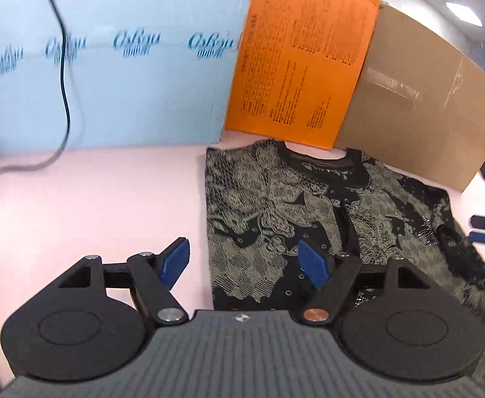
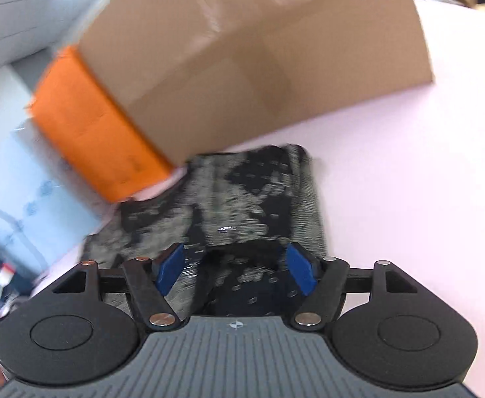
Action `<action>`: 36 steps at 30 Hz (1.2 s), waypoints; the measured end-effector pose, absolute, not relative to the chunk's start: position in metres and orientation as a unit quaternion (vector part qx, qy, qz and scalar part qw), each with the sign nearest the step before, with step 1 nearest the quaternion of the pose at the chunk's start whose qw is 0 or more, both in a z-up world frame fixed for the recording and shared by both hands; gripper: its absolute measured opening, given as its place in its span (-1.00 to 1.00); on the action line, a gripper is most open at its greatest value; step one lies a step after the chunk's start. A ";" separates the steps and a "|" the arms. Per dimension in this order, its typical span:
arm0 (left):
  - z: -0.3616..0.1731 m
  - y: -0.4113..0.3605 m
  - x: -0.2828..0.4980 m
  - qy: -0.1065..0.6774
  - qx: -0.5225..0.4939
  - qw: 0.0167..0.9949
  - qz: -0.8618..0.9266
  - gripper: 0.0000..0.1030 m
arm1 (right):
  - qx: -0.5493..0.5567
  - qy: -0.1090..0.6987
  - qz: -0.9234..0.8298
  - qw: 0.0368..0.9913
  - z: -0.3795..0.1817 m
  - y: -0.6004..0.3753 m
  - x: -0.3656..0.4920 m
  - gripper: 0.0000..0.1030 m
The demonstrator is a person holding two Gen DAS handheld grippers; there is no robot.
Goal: Fold clothes
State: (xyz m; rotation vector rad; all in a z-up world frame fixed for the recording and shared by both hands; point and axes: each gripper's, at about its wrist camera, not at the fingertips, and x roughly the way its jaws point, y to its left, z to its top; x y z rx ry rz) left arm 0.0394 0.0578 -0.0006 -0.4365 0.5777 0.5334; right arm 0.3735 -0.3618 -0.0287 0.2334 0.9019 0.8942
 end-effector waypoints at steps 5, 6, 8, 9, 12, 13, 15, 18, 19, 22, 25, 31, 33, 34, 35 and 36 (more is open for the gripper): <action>-0.026 0.062 0.039 0.265 -0.228 0.908 0.230 0.38 | 0.142 0.419 0.445 0.778 -0.034 -0.338 0.387 0.45; -0.028 0.059 0.038 0.263 -0.217 0.913 0.225 0.42 | 0.171 0.403 0.470 0.766 -0.035 -0.333 0.392 0.45; -0.030 0.051 0.038 0.263 -0.187 0.921 0.218 0.55 | 0.232 0.368 0.508 0.743 -0.032 -0.337 0.396 0.46; -0.033 0.047 0.039 0.262 -0.176 0.924 0.216 0.61 | 0.255 0.357 0.520 0.733 -0.029 -0.339 0.397 0.56; -0.034 0.041 0.044 0.271 -0.153 0.925 0.216 0.68 | 0.247 0.354 0.522 0.735 -0.018 -0.343 0.388 0.67; -0.034 0.039 0.045 0.275 -0.146 0.925 0.217 0.68 | 0.233 0.358 0.523 0.738 -0.014 -0.343 0.383 0.67; -0.034 0.039 0.045 0.274 -0.146 0.925 0.217 0.69 | 0.211 0.362 0.527 0.739 -0.008 -0.342 0.369 0.69; -0.033 0.044 0.042 0.262 -0.168 0.925 0.219 0.69 | 0.226 0.383 0.548 0.708 -0.007 -0.327 0.343 0.72; -0.033 0.046 0.040 0.256 -0.180 0.924 0.218 0.69 | 0.226 0.394 0.557 0.696 -0.008 -0.311 0.333 0.73; -0.028 0.055 0.027 0.222 -0.220 0.918 0.244 0.69 | 0.157 0.403 0.561 0.706 -0.001 -0.269 0.293 0.73; -0.020 0.068 0.008 0.175 -0.264 0.907 0.278 0.69 | 0.075 0.394 0.591 0.700 0.003 -0.229 0.254 0.64; -0.012 0.082 -0.012 0.139 -0.268 0.889 0.344 0.69 | -0.097 0.358 0.601 0.708 -0.006 -0.195 0.184 0.56; -0.011 0.081 -0.009 0.151 -0.262 0.892 0.336 0.69 | -0.124 0.348 0.598 0.711 -0.013 -0.192 0.169 0.56; -0.011 0.079 -0.007 0.154 -0.260 0.896 0.325 0.69 | -0.141 0.341 0.595 0.714 -0.018 -0.190 0.163 0.43; -0.010 0.076 -0.005 0.157 -0.258 0.900 0.313 0.70 | -0.155 0.332 0.590 0.720 -0.021 -0.190 0.157 0.21; -0.009 0.074 -0.004 0.161 -0.257 0.904 0.301 0.71 | -0.166 0.331 0.577 0.728 -0.024 -0.191 0.155 -0.27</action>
